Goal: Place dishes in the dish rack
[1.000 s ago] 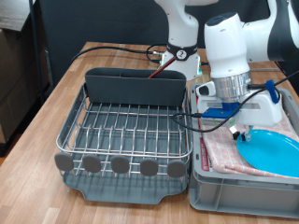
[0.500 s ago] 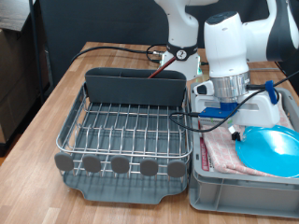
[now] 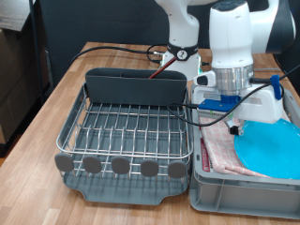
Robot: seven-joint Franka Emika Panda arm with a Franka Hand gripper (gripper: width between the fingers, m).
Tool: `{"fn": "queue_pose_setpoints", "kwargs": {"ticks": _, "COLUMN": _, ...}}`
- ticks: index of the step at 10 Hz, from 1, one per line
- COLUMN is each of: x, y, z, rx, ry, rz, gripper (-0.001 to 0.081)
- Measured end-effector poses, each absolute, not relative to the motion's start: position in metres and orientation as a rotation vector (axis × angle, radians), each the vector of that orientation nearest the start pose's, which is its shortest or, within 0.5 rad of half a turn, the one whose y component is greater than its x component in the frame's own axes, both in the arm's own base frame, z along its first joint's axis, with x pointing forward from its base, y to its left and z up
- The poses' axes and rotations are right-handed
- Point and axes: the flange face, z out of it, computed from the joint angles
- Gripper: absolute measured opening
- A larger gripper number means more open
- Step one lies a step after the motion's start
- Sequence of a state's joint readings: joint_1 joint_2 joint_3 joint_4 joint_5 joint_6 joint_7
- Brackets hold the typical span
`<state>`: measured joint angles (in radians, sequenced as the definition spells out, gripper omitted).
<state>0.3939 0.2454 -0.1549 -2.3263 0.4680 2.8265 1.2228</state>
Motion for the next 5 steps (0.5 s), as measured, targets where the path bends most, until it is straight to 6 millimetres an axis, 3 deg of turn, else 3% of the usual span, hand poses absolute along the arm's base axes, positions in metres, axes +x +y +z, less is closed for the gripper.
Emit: {"fn": "queue_pose_setpoints", "kwargs": {"ticks": 5, "x": 0.54, "y": 0.098, "z": 0.297, "rx": -2.275, "ry": 1.82, "rz": -0.143, "gripper": 0.0019}}
